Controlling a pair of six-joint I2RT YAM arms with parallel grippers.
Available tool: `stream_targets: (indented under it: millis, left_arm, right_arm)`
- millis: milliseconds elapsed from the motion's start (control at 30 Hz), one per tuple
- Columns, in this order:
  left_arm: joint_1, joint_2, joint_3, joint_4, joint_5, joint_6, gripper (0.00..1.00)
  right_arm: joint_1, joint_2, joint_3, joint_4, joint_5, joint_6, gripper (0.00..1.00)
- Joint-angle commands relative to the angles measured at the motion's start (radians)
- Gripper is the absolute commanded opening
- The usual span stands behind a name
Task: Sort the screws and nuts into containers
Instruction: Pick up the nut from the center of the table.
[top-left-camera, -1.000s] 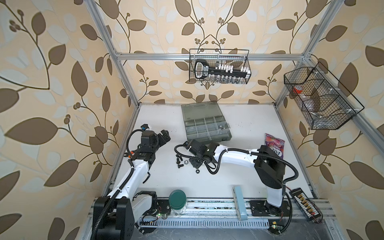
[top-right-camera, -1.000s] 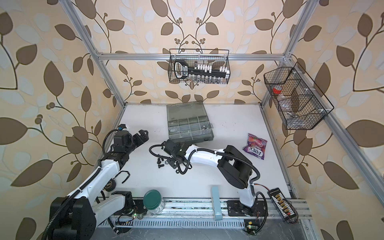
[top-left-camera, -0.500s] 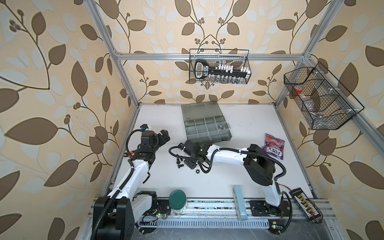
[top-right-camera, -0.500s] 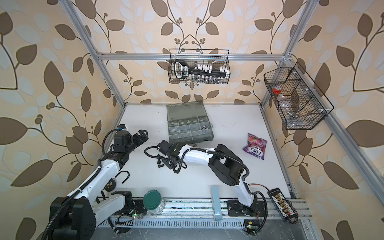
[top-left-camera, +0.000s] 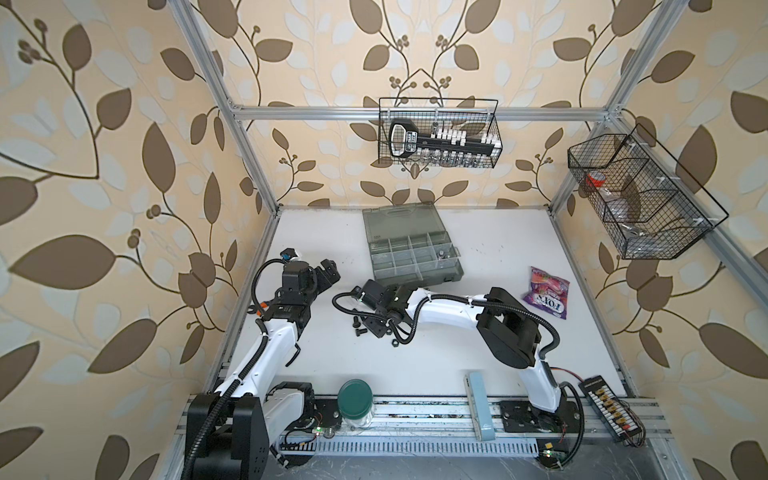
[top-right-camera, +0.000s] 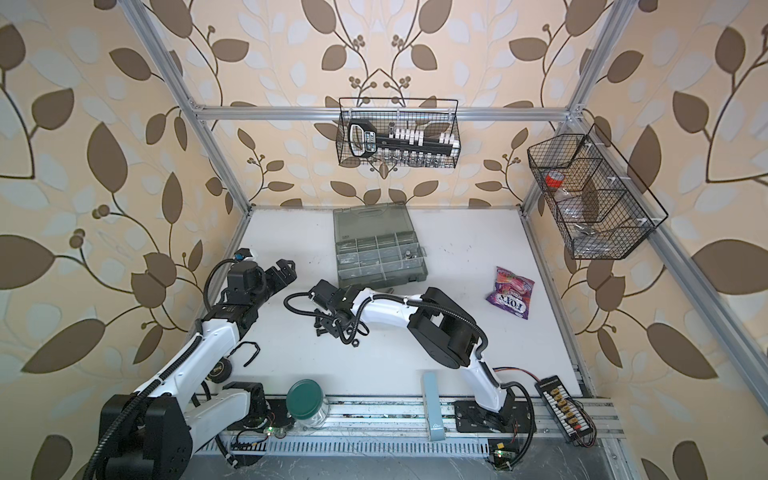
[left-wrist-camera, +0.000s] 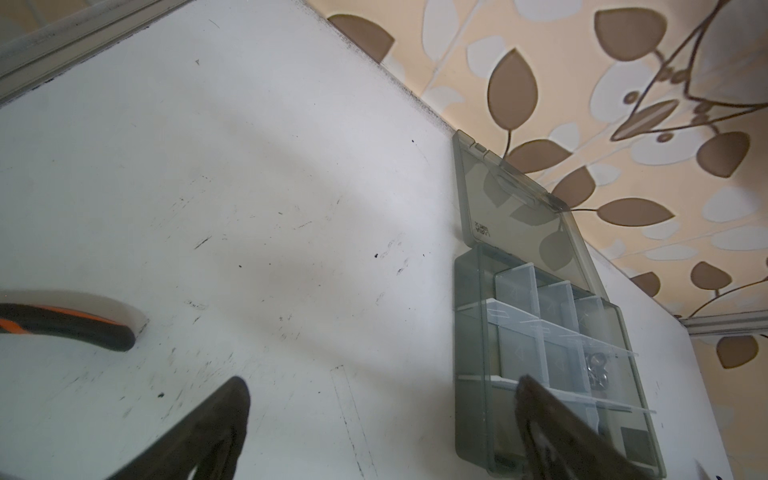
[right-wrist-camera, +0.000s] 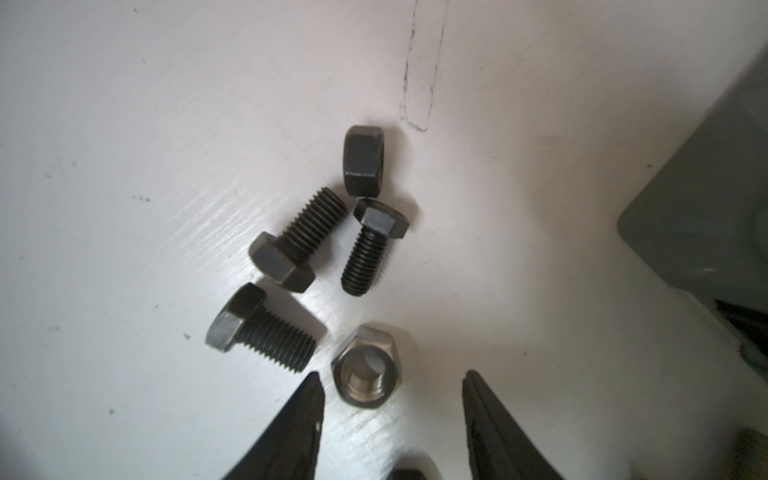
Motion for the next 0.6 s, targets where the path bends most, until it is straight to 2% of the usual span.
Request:
stream_targets:
  millis: [0, 567]
  left_arm:
    - [0.009, -0.005, 0.036, 0.016, -0.021, -0.002, 0.99]
    - [0.008, -0.007, 0.036, 0.016, -0.019, -0.001, 0.99]
  right_arm:
    - [0.000, 0.032, 0.026, -0.020, -0.010, -0.008, 0.50]
    - [-0.004, 0.086, 0.049, -0.020, -0.006, -0.006, 0.40]
